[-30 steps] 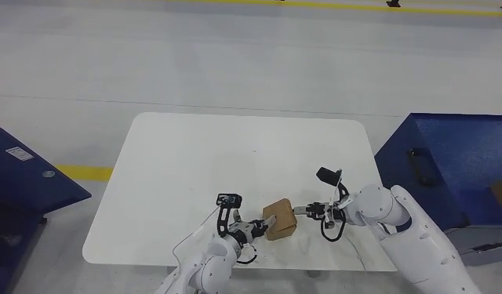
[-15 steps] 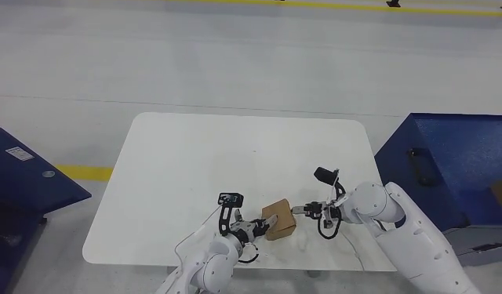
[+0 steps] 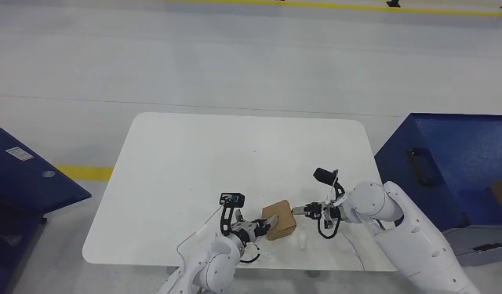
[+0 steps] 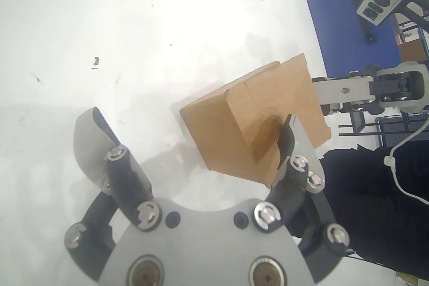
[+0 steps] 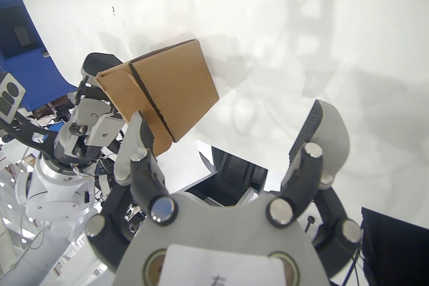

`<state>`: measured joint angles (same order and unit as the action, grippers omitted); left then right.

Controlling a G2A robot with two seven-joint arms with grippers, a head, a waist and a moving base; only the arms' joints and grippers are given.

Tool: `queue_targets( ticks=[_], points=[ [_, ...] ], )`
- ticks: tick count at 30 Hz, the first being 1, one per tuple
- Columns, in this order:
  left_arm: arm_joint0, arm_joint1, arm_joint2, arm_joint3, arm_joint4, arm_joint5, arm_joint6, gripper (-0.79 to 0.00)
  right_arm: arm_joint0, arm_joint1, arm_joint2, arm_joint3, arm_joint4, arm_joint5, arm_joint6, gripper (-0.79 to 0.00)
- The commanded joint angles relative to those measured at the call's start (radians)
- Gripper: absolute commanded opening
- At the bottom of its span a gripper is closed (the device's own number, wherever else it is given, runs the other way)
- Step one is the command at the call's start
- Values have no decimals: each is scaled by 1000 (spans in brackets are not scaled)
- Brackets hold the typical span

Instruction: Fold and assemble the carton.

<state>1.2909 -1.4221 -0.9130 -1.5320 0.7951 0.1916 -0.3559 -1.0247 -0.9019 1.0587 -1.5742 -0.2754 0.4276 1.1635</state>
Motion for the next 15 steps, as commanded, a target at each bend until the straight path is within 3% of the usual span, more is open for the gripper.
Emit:
queue_targets(
  ticks=[1,15],
  points=[
    [3,0,-1,-2,1,0,1,0,-3,0,2,-5,2,-1,-5,0],
    [10,-1,-8,-2,3,-6,-9,0,9,-11,-34,5,-5,10,-8,0]
  ],
)
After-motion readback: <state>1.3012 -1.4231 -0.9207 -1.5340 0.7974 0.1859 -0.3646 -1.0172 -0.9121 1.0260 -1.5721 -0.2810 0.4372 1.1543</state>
